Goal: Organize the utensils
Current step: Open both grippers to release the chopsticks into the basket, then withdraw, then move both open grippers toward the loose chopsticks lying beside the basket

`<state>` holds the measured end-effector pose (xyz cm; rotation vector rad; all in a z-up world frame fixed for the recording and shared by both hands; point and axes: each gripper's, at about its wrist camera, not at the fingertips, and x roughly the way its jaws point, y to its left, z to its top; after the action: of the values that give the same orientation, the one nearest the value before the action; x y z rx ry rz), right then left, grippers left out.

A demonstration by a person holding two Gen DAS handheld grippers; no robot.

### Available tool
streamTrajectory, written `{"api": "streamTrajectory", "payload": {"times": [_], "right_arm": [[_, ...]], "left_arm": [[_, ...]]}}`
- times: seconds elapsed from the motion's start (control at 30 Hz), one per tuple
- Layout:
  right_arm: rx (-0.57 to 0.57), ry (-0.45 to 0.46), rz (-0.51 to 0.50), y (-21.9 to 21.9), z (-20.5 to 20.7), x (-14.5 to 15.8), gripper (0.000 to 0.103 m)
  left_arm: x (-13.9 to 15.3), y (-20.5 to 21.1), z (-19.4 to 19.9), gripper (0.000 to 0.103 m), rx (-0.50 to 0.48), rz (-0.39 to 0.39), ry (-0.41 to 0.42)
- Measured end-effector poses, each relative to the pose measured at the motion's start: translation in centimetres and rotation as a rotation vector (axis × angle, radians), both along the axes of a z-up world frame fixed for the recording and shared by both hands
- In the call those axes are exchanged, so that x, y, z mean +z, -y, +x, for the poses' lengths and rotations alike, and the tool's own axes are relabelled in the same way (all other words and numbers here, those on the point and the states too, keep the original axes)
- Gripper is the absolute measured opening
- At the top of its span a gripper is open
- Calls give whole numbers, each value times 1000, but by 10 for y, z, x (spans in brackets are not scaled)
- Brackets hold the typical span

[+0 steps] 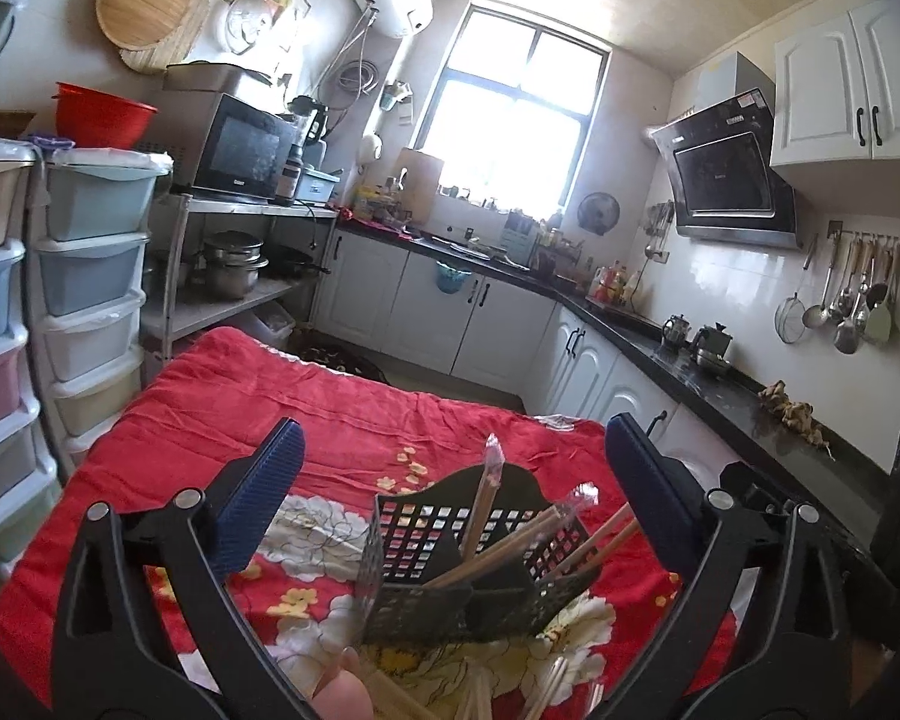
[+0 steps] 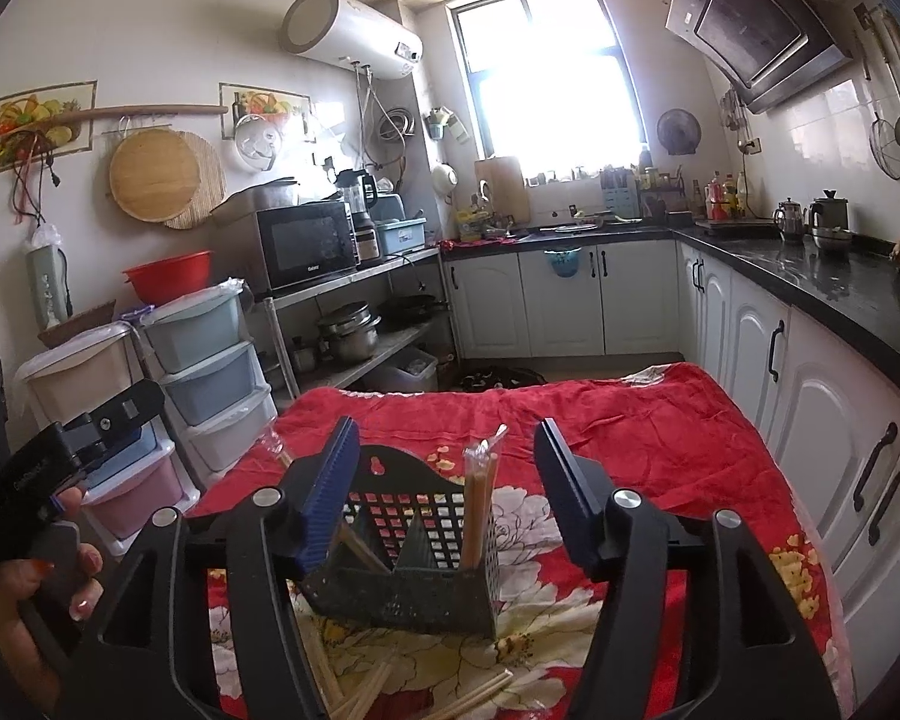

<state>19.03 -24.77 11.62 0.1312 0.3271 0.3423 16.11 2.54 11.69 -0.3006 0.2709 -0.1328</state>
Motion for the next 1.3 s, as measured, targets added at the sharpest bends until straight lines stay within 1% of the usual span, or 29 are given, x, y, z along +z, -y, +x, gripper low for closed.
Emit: {"api": "streamTrajectory", "payload": {"times": [0.37,0.5,0.7,1.13,1.3], "right_arm": [[27,-32,-29,-5,-20,-10,60],[31,-50,-38,-6,-23,-17,60],[38,-82,-49,-7,-27,-27,60],[50,-154,-89,-10,-32,-54,61],[54,-191,-97,-10,-32,-66,63]], "left_arm": [[-12,-5,-20,92,1,3,-27],[-20,-6,-24,92,-1,4,-49],[-33,-5,-25,92,-10,1,-87],[-58,0,-28,92,-26,27,-149],[-66,2,-28,92,-29,36,-172]]}}
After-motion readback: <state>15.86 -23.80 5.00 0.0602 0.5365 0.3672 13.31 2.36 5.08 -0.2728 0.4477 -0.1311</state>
